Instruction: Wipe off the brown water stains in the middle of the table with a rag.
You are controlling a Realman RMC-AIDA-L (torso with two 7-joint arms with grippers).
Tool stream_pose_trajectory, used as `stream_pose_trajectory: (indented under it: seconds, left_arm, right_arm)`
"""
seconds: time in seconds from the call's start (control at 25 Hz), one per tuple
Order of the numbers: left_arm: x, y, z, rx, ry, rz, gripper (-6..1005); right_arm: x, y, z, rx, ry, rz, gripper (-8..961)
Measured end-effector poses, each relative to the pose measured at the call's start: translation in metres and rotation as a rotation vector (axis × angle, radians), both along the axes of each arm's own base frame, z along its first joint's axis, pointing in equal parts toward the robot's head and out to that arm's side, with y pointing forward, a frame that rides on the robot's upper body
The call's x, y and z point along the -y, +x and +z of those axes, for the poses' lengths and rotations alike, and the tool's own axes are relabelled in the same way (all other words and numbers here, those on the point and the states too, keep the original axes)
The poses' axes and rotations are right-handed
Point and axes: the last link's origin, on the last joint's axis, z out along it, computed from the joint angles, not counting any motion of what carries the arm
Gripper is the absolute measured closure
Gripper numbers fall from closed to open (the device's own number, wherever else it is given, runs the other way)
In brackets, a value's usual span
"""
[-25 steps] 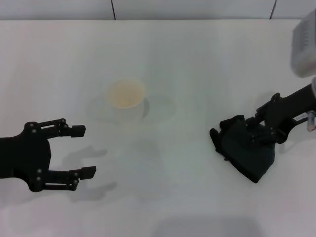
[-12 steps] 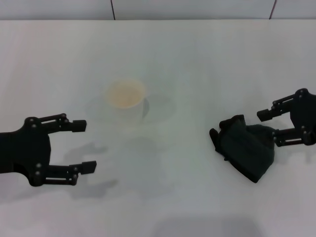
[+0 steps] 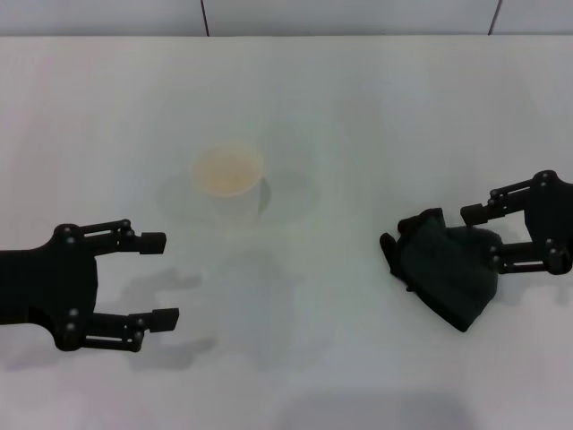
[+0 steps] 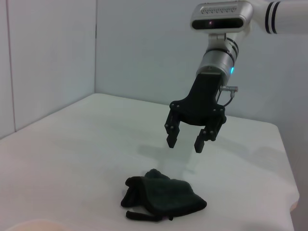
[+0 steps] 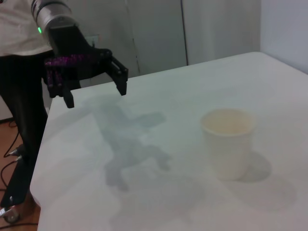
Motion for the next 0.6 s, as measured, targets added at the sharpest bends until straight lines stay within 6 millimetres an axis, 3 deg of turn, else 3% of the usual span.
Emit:
stream_pose_trajectory:
  seconds: [0.6]
  left_arm:
    - [0.0007, -0.0016, -0.001, -0.006, 0.025, -0.019, 125]
  right_arm:
    - [-0.0038, 0.0013, -0.0062, -0.001, 0.025, -0.018, 469]
